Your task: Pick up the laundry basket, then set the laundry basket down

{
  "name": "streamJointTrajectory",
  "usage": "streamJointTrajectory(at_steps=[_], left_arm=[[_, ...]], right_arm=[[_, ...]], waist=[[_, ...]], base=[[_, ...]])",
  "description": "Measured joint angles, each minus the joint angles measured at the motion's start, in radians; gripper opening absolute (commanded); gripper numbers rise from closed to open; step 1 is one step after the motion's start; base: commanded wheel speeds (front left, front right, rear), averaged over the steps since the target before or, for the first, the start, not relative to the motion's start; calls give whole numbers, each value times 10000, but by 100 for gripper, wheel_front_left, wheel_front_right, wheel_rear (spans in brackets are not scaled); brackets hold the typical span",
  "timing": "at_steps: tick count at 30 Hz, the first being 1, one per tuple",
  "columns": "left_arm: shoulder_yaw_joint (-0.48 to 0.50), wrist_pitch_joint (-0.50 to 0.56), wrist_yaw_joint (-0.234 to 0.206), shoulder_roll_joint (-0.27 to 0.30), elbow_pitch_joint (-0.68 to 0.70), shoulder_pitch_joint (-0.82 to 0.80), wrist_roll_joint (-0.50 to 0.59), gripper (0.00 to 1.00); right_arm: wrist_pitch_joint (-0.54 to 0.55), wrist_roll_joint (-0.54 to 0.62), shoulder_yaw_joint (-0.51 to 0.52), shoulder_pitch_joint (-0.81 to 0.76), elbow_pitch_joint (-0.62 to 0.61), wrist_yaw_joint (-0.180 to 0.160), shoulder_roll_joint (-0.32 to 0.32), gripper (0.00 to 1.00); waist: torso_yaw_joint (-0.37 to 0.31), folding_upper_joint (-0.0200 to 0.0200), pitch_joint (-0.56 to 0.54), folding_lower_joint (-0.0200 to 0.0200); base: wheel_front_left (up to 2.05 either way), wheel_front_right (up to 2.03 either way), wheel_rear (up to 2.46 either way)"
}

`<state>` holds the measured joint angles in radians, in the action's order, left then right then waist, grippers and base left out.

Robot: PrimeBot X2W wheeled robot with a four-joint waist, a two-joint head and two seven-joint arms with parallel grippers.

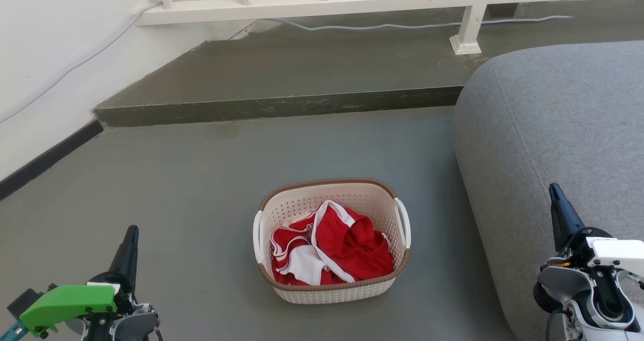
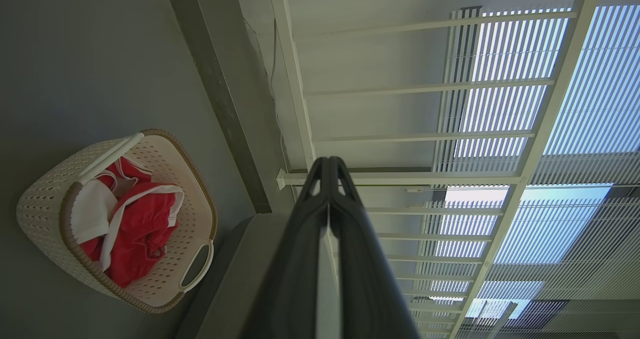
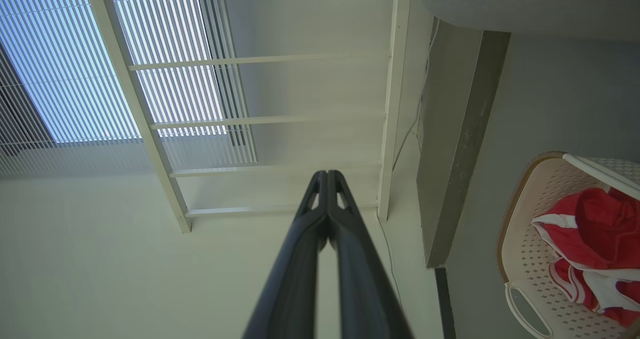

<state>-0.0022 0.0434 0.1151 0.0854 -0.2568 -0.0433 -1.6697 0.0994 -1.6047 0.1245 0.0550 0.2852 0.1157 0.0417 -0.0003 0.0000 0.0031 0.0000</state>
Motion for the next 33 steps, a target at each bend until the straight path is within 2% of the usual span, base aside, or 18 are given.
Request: streamJointTrajectory(at_steps=[33], left_arm=[[15,44,36,-4,-184,-9,0,0]], right_arm=[[0,0,13,1,-13,2,-8,0]], waist=[[1,0,-3,0]], base=[[0,0,0]])
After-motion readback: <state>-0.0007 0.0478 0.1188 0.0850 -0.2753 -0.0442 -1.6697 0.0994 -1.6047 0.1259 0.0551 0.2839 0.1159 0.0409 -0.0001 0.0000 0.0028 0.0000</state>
